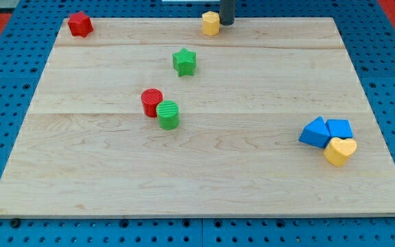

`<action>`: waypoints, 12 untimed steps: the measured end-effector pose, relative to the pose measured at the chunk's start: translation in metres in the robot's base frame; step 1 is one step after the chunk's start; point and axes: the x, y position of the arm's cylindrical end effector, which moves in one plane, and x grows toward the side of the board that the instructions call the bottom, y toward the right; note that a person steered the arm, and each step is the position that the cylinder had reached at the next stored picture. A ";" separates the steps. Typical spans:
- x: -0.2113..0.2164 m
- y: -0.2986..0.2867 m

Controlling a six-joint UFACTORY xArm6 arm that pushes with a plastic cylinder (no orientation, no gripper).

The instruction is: Move the arm away from the yellow hexagon

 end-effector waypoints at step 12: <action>0.014 0.038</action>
